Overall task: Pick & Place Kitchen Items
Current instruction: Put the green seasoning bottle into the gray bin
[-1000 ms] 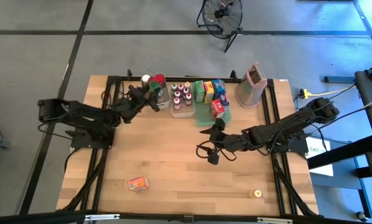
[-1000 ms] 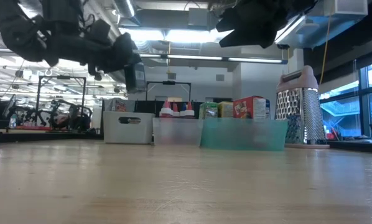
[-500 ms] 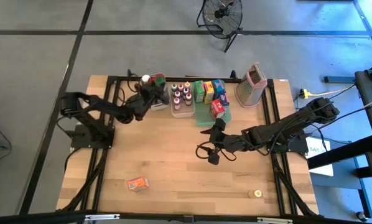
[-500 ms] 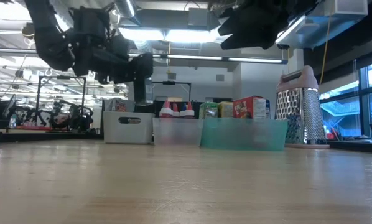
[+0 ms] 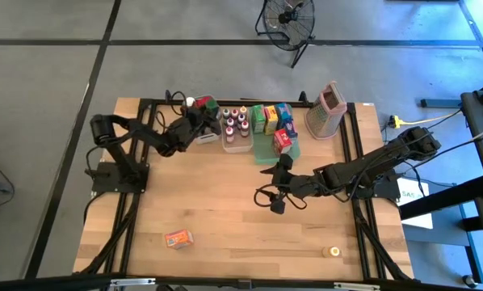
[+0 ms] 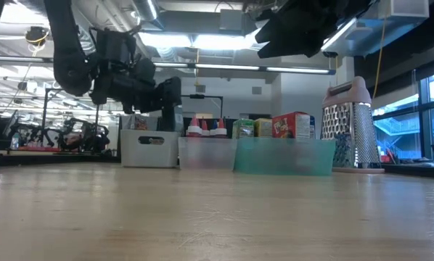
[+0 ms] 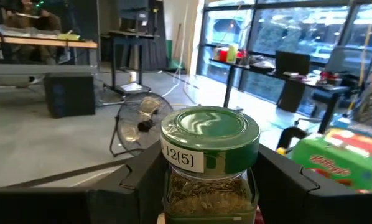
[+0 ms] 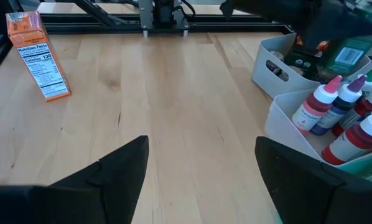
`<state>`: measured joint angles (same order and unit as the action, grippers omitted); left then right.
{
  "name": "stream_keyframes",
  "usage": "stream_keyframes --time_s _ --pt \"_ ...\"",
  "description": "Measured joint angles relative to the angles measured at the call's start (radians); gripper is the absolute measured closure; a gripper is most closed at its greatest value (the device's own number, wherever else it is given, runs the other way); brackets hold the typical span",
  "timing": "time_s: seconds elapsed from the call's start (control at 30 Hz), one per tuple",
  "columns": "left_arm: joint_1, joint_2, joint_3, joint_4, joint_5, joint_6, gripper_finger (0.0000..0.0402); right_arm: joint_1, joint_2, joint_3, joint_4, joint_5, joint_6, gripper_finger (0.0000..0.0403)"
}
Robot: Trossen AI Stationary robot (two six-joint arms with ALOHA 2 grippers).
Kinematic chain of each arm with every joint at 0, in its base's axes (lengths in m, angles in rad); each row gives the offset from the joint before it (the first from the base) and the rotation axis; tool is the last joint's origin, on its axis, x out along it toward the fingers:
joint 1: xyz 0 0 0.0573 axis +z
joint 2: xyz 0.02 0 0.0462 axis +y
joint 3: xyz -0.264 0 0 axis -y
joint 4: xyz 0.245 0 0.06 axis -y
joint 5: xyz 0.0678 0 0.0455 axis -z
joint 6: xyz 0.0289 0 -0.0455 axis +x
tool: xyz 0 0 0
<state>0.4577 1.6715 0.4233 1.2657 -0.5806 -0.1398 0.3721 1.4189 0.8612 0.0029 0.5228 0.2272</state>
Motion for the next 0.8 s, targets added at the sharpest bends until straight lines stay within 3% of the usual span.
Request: stream_keyframes --time_s 0.4,0.57,0.8 --pt "0.003 0.037 0.004 -0.006 -0.061 0.031 0.0207 0.0 0.0 0.0 0.0 0.0 -0.007 0.0105" --pt "0.003 0.037 0.004 -0.046 -0.136 0.049 0.0207 -0.001 0.0 0.0 -0.002 0.0 -0.007 0.0105" --pt "0.002 0.037 0.004 -0.052 -0.121 0.048 0.0207 -0.01 0.0 0.0 -0.008 0.0 -0.007 0.0105"
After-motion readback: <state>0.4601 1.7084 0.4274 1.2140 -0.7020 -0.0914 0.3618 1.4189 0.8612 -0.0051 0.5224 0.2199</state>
